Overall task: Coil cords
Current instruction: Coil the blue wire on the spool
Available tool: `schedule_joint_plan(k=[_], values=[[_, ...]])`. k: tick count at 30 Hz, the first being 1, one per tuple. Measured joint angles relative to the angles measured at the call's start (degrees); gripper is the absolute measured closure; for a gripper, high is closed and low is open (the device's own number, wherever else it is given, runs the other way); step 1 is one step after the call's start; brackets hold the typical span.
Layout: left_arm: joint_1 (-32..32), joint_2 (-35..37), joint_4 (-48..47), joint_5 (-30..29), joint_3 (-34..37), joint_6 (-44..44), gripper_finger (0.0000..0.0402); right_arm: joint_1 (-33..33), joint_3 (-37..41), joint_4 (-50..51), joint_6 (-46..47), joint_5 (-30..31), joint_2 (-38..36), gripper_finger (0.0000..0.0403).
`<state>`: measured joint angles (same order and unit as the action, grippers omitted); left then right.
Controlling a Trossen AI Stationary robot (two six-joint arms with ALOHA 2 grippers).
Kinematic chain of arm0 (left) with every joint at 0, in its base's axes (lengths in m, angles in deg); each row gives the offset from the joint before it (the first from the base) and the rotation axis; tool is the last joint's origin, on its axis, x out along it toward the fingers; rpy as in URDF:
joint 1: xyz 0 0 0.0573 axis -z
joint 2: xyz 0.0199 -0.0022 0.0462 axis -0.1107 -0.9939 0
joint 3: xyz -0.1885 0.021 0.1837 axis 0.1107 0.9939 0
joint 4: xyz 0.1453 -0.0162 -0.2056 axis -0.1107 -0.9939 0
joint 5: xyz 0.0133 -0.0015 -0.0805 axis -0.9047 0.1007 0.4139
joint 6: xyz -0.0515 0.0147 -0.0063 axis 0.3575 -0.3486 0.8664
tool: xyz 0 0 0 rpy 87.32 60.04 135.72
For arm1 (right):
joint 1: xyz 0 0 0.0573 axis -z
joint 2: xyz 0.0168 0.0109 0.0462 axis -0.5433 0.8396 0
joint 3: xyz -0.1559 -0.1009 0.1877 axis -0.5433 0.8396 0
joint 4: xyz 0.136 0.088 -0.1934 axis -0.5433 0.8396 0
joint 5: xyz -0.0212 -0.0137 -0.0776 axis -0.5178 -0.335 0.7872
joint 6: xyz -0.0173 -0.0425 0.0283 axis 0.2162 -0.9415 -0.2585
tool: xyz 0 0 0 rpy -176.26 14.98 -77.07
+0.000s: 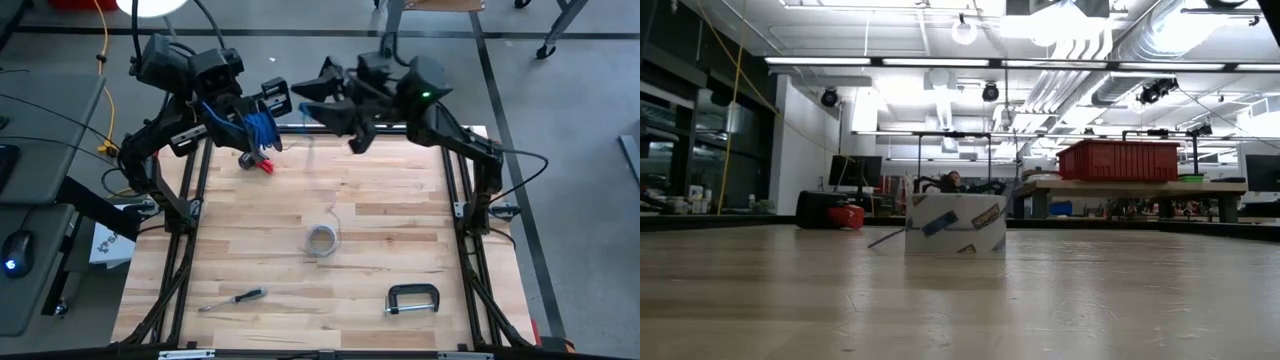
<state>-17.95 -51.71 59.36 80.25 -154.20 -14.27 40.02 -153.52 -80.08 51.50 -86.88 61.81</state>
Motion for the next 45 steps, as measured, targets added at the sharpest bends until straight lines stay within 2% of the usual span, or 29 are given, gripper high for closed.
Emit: schedule_joint_plan(k=[10,16,19,22,24,29,37,45], values=[[-0.92,-0.32,-3.31,-1.72,-0.01,-1.51,0.0400,-2.52,0.03,1.07,-5.51,-0.40,-0.50,0.0210],[-3.53,0.12,-6.05,-1.82,-0.01,-2.99,0.0400,-2.99,0.07,3.82,-11.03,2.02,-2.53,0.0220],[-4.30,0.14,-6.46,-1.93,-0.01,-2.46,0.0400,-3.66,0.01,4.41,-14.50,3.47,-3.58,0.0268],[-4.92,0.17,-7.80,-1.88,-0.01,-2.08,0.0400,-4.42,0.01,4.69,-16.53,6.19,-4.12,0.0356],[-5.42,0.17,-8.01,-1.65,-0.01,-1.91,0.0400,-4.68,0.06,5.43,-18.03,6.99,-4.57,0.0389],[-7.06,0.31,-11.87,-0.71,-0.05,1.67,0.0400,-4.88,0.07,5.80,-18.81,8.16,-6.65,0.0400],[-7.55,-0.23,-36.15,-0.41,-0.04,3.06,0.0400,-4.11,0.05,7.14,-18.17,8.38,-7.56,0.0402],[-3.72,-1.36,-34.24,2.71,-0.05,7.56,0.0400,-1.18,0.05,7.65,-11.47,8.36,-5.61,0.0403]])
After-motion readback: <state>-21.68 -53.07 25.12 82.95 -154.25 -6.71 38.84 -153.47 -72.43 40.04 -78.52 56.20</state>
